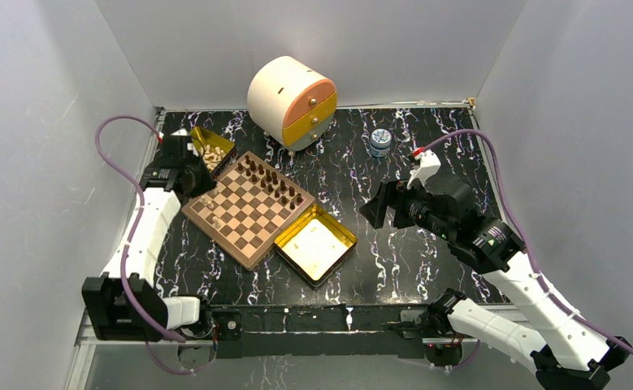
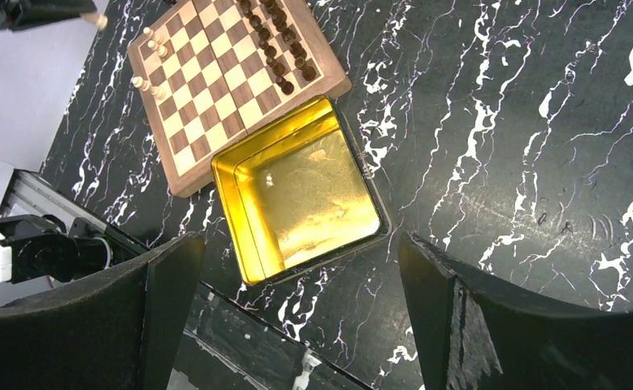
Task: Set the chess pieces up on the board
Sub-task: Place the chess piece on the chessboard.
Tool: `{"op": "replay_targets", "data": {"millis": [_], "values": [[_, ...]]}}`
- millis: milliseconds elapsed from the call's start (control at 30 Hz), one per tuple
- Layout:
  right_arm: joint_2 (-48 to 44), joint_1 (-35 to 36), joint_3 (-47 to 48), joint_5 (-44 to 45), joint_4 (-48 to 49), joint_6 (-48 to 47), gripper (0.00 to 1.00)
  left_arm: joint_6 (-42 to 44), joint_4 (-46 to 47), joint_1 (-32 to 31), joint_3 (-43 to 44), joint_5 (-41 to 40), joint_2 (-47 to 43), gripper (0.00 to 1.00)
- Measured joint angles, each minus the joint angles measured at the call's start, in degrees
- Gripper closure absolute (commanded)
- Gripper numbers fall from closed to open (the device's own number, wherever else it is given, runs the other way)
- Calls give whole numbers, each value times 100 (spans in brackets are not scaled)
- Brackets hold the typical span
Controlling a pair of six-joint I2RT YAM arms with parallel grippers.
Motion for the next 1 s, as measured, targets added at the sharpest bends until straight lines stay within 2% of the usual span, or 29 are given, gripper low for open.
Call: {"op": "replay_targets", "data": {"millis": [200,367,633,800,1000], "values": [[17,2,0,-2,-59,22,3,-273,-485,-601,-686,-101,-776,87],[28,2,0,-37,-61,46,3,-474,-590,-636,-1036,-575,-1156,86],[-72,2,0,-94,-101,105,3,-695,-155,-634,-1126,-1366,-1019,86],[-151,2,0,-92,-111,146,3,-761,164,-450,-1287,-1480,-704,87],[-162,2,0,-94,-140,175,3,-728,669,168,-1539,-1499,-568,87]]}}
